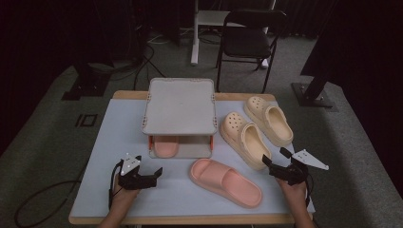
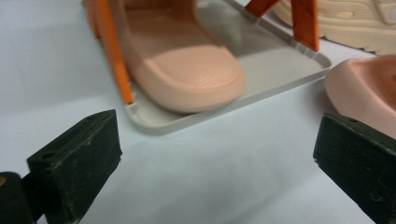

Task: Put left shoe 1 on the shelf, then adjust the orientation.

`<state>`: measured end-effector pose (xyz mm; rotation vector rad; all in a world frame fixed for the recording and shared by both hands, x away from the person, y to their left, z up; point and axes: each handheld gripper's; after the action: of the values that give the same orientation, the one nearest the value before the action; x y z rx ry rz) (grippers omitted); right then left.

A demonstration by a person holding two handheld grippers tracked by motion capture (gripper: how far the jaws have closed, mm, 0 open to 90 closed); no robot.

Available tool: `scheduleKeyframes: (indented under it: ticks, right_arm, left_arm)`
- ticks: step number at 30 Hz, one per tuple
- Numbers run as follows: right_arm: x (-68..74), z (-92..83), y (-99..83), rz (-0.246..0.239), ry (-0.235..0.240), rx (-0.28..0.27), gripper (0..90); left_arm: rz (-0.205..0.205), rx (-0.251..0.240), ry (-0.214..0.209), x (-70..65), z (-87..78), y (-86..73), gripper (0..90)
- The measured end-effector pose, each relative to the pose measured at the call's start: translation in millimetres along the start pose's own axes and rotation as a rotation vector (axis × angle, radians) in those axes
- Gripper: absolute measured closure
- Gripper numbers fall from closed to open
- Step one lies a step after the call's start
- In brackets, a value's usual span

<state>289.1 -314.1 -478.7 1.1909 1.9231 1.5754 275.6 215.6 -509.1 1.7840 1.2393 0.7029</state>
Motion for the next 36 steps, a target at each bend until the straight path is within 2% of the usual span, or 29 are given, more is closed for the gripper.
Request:
scheduleKeyframes:
  ticks: [2, 5, 7, 10, 13, 15, 16, 20, 21, 24, 27, 36]
  right_arm:
    - [-1.5, 2.7, 2.9, -0.016, 0.001, 0.015, 10.9]
    - [-5.1, 8.5, 6.4, -0.036, 0.010, 0.047, 11.4]
    - [-8.1, 12.5, 8.5, -0.040, 0.014, 0.057, 14.0]
    - [-13.2, 19.0, 12.5, -0.038, 0.023, 0.066, 17.8]
    - [-18.6, 27.5, 16.6, -0.064, 0.011, 0.096, 22.3]
    - [-23.0, 34.2, 18.7, -0.082, 0.007, 0.115, 28.8]
    - [-25.6, 37.9, 19.5, -0.090, 0.014, 0.126, 28.9]
    - [-33.2, 48.3, 22.4, -0.068, 0.041, 0.146, 33.8]
    - [-37.2, 55.8, 25.5, -0.065, 0.044, 0.160, 35.3]
    - [-41.3, 65.1, 30.2, -0.081, 0.046, 0.184, 38.7]
    - [-45.2, 73.5, 32.9, -0.093, 0.069, 0.196, 39.5]
    - [-53.4, 95.7, 31.8, -0.105, 0.060, 0.262, 41.1]
  left_arm:
    - [-0.009, -0.008, 0.022, 5.0, -4.5, -2.7, 0.9]
    - [-0.018, -0.034, 0.026, 11.6, -10.5, -5.7, 0.9]
    - [-0.021, -0.058, 0.010, 17.2, -15.4, -7.6, 0.9]
    - [-0.030, -0.068, 0.025, 22.7, -19.9, -10.4, 1.0]
    - [-0.043, -0.083, 0.029, 27.6, -23.9, -14.2, 1.0]
    - [-0.037, -0.081, 0.037, 29.6, -26.3, -16.0, 0.9]
    - [-0.040, -0.086, 0.038, 30.6, -27.4, -16.9, 1.0]
    - [-0.040, -0.092, 0.044, 33.9, -31.2, -18.9, 1.0]
    - [-0.035, -0.088, 0.045, 34.3, -31.8, -19.1, 1.0]
    - [-0.035, -0.087, 0.047, 35.2, -33.1, -20.4, 0.9]
    - [-0.043, -0.093, 0.046, 36.1, -34.2, -21.6, 1.0]
    - [-0.037, -0.111, 0.060, 39.6, -37.7, -23.9, 1.0]
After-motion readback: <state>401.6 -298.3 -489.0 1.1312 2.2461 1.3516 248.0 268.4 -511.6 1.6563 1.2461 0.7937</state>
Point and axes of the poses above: each handheld gripper's, and its own axes: z roughly forward along the jaws, y roughly out of its top, x roughly to its left, and after that the axes turned 10 degrees about y, right-handed
